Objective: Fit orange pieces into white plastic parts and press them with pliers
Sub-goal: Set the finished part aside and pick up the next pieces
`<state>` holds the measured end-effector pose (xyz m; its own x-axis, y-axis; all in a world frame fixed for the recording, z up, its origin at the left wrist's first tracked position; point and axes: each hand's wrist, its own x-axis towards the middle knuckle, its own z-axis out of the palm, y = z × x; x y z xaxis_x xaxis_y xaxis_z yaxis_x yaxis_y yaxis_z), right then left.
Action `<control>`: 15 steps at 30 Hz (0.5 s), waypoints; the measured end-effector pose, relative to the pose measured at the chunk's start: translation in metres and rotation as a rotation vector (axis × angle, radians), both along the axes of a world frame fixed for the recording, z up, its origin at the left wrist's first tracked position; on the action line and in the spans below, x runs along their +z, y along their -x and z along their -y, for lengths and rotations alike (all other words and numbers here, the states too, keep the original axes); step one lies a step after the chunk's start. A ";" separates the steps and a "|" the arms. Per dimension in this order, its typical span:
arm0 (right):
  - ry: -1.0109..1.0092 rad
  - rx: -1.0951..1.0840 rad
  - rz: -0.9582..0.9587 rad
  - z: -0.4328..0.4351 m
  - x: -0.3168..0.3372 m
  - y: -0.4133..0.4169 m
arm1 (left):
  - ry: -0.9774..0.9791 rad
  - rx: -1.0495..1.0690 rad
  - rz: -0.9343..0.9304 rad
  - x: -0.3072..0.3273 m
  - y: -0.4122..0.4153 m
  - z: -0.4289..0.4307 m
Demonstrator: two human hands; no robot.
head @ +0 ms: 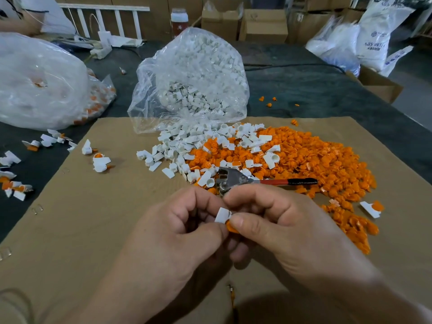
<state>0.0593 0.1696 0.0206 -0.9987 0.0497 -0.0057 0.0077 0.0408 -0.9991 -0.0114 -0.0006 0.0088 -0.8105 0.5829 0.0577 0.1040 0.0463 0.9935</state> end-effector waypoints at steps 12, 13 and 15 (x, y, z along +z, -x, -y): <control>-0.022 -0.051 -0.070 0.001 -0.004 0.001 | 0.125 0.060 -0.161 0.006 -0.008 -0.002; -0.029 -0.060 -0.071 0.002 -0.004 0.001 | 0.149 0.077 -0.190 0.007 -0.008 -0.002; -0.043 -0.073 -0.069 0.002 -0.004 0.001 | 0.177 0.088 -0.230 0.009 -0.009 -0.003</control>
